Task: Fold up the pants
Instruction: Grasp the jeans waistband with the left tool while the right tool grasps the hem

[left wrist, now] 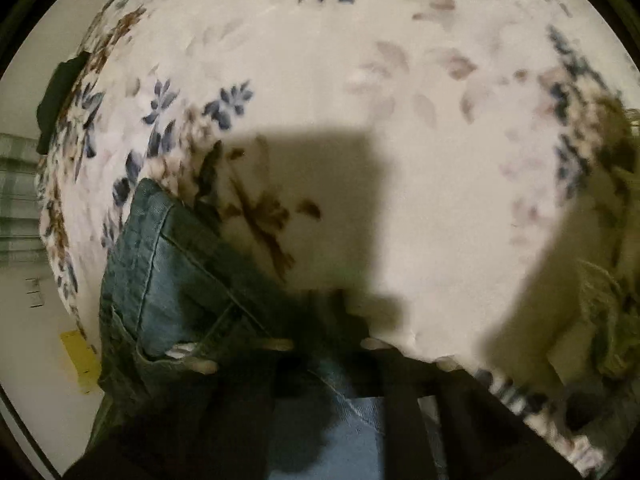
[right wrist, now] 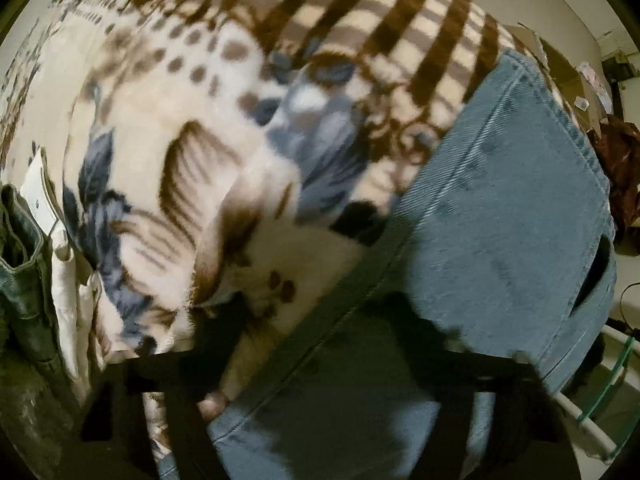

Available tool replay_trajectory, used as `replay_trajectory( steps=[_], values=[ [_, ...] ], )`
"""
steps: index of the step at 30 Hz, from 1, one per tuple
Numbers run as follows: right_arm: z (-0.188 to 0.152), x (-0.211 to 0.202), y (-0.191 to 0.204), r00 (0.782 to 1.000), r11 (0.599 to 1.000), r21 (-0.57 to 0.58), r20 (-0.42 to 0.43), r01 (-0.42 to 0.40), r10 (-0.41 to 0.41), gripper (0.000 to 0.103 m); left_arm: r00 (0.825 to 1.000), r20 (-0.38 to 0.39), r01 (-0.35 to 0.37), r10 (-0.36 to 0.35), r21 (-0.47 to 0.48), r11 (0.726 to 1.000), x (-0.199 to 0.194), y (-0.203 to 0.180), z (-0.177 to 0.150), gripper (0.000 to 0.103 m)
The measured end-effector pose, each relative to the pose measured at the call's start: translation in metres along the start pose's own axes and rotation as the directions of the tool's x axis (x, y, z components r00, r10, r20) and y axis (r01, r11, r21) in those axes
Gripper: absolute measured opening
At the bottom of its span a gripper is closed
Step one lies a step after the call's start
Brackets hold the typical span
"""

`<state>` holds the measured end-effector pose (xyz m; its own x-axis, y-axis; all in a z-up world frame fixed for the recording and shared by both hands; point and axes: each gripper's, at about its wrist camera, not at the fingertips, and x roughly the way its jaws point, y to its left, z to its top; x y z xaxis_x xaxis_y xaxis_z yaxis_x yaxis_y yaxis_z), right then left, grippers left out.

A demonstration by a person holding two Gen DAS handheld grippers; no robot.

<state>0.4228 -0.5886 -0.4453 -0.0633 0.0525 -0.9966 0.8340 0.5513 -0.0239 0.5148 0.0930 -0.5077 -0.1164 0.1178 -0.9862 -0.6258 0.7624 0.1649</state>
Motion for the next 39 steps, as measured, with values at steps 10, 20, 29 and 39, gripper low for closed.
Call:
replay_trajectory(
  steps=[10, 20, 29, 39],
  values=[
    [-0.028, -0.001, -0.011, 0.996, 0.996, -0.027, 0.015, -0.090, 0.091, 0.008, 0.984, 0.082, 0.163, -0.161, -0.014, 0.987, -0.069, 0.051, -0.039, 0.002],
    [0.015, 0.050, 0.007, 0.975, 0.981, -0.023, -0.113, -0.195, 0.191, 0.065, 0.951, -0.096, 0.282, -0.293, -0.113, 0.953, -0.035, 0.032, -0.034, 0.023],
    [0.037, 0.110, 0.035, 0.984, 0.991, -0.031, -0.129, -0.128, 0.123, 0.073, 0.983, -0.078, 0.168, -0.169, -0.016, 0.986, -0.043, -0.008, -0.042, 0.004],
    [0.019, 0.108, 0.040, 0.980, 0.985, 0.009, -0.099, -0.174, 0.174, 0.006, 0.936, 0.086, 0.341, -0.341, 0.010, 0.940, -0.132, 0.039, -0.122, 0.000]
  ],
)
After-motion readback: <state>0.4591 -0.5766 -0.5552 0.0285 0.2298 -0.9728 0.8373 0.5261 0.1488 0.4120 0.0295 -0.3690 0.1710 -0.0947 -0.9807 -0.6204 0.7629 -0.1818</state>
